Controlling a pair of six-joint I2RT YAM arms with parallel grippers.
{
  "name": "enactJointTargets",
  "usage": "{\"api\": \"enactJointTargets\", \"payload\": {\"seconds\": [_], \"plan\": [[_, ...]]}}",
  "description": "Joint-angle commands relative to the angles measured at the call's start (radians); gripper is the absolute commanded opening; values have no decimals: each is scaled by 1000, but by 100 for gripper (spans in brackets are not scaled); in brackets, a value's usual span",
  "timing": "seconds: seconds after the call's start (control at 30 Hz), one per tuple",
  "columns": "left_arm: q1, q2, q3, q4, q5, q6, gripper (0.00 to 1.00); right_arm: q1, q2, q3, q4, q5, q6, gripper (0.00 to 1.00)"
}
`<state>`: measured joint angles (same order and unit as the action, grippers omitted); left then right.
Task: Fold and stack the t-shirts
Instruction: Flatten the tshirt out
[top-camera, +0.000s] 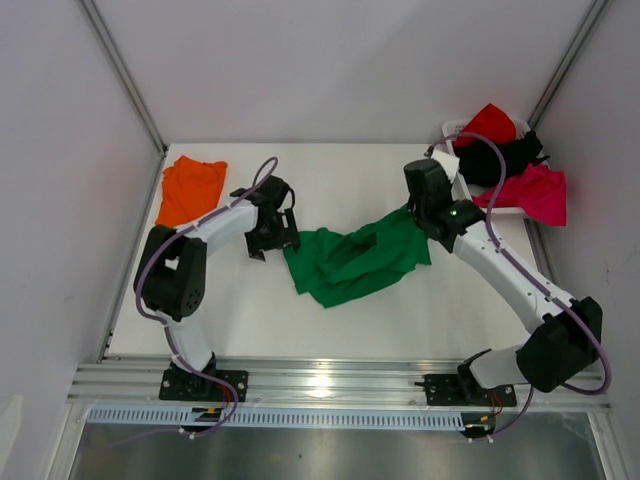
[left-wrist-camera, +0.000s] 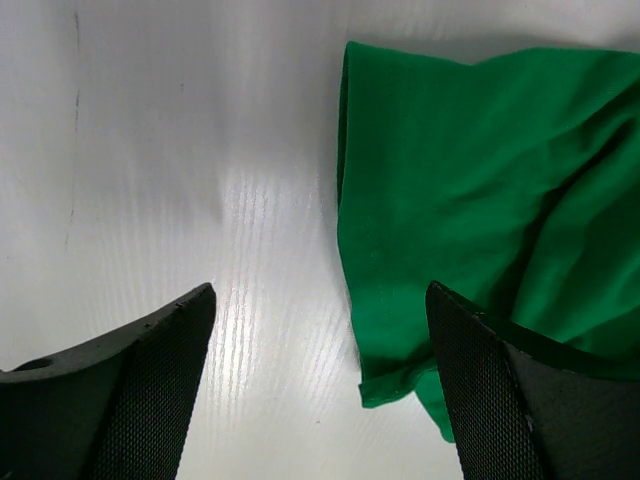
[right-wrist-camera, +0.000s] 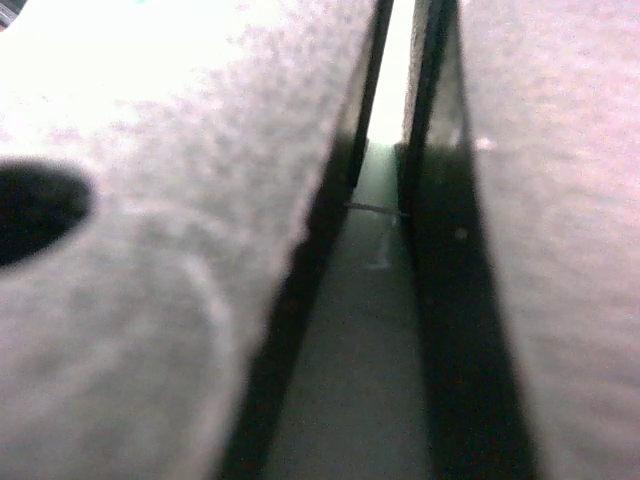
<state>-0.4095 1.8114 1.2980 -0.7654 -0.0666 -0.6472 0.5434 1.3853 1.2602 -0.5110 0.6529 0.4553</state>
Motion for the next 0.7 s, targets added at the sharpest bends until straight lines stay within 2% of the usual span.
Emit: {"api": "enactJointTargets", "payload": {"seconds": [0.0, 0.1, 0.27, 0.3, 0.53, 0.67], "plan": [[-17, 29, 20, 25, 34, -11, 87, -89, 14, 111, 187, -76, -110, 0], [-26, 43, 33, 21, 36, -11, 86, -122, 58, 238, 244, -136, -170, 0], [-34, 60, 44, 20, 37, -12, 86, -122, 144, 482, 240, -162, -253, 0], [-34, 63, 46, 20, 37, -12, 86, -122, 177, 574, 233, -162, -279, 0], [-34, 66, 53, 18, 48, -9, 86, -125, 336, 997, 85, -145, -362, 0], [-35, 55, 52, 23, 59, -8, 86, -120, 339, 1010, 66, -153, -356, 0]]}}
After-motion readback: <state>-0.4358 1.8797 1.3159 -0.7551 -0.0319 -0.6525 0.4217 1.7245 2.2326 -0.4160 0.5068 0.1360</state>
